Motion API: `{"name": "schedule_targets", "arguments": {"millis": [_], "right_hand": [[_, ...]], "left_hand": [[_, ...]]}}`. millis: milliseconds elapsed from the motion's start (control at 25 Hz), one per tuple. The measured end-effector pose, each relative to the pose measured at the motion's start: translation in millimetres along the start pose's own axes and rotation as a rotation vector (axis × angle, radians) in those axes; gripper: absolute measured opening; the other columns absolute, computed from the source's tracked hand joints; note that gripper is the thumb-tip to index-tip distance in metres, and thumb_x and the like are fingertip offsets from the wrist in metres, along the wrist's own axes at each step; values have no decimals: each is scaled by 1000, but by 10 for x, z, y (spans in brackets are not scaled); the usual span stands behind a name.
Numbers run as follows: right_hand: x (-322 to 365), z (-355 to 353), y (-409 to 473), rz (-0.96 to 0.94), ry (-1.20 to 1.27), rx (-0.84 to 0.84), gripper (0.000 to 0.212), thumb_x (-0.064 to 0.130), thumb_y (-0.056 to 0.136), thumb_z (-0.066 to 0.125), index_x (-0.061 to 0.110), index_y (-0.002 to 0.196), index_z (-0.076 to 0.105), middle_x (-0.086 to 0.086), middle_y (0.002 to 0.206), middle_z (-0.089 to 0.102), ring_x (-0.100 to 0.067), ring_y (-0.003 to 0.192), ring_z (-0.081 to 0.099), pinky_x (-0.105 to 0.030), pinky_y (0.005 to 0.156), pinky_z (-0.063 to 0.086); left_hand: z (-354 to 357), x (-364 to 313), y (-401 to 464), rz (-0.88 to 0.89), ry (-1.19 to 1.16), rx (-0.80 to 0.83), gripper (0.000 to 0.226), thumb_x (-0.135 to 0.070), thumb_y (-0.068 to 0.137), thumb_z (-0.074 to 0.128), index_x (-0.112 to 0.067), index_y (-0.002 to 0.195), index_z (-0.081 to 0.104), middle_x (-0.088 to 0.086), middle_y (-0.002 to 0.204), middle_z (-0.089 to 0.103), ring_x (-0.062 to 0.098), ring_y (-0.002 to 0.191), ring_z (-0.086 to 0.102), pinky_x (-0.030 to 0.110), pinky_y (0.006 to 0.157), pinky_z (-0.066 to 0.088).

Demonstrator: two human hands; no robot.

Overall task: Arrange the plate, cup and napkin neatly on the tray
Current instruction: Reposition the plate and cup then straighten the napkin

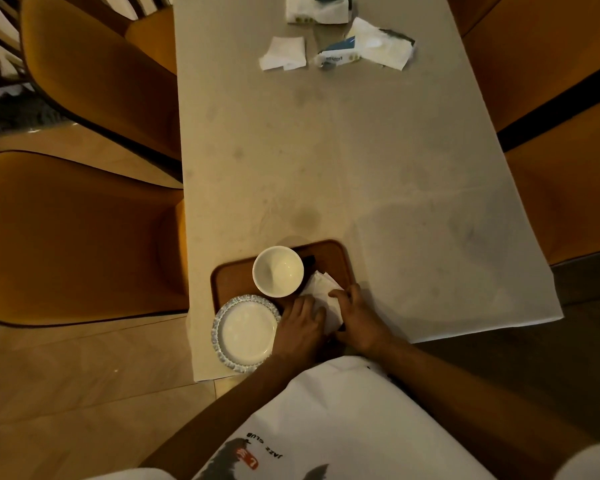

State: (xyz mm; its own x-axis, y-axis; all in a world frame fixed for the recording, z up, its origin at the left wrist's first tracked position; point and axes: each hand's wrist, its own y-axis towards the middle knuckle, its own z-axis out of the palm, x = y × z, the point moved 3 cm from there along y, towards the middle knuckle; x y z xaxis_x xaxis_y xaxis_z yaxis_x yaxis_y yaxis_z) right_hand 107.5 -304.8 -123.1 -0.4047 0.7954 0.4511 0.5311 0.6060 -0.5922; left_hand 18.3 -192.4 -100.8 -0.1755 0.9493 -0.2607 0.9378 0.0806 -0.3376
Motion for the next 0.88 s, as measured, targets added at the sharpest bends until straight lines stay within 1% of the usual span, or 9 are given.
{"name": "schedule_targets", "arguments": {"millis": [160,320,480,640,760,880], "right_hand": [[14,46,45,18,-28,-17,90,20,75,80,20,147,26,-14,147,21,-30,121,50,-37,100,50],[-6,23,123,-1,-19,16,97,25,72,82,22,148,21,-15,146,18,-32,118,50,-39,98,51],[-10,11,146,1,-51,24,98,28,74,81,25,148,18,-15,150,14,-32,121,49,-39,98,51],[7,26,107,19,-50,3,99,24,75,80,25,151,17,-14,151,15,-29,123,47,-35,101,49],[13,12,103,-4,-44,14,100,21,75,79,25,152,15,-15,152,14,-29,122,48,-36,100,51],[7,-18,104,-15,-27,19,98,19,77,77,24,152,14,-15,153,12,-30,123,48,-37,100,50]], "left_hand": [[15,-21,-10,-13,-24,1,73,-70,69,65,-12,114,62,13,117,61,31,106,58,40,90,51],[35,-13,-8,-30,-34,-8,71,-67,74,63,-11,118,60,15,121,60,33,110,57,41,92,51],[33,-30,-7,-39,-50,-18,67,-62,75,64,-10,117,60,16,120,60,34,110,57,42,92,52],[38,-47,-14,-58,-66,-16,71,-63,72,68,-10,119,60,15,122,60,33,111,56,43,94,52],[18,-65,-9,-82,-39,7,66,-59,77,67,-12,122,57,14,126,56,33,117,52,43,99,48],[23,-123,-27,-98,-33,18,61,-58,79,65,-12,120,58,13,126,56,31,119,51,41,99,48]]}}
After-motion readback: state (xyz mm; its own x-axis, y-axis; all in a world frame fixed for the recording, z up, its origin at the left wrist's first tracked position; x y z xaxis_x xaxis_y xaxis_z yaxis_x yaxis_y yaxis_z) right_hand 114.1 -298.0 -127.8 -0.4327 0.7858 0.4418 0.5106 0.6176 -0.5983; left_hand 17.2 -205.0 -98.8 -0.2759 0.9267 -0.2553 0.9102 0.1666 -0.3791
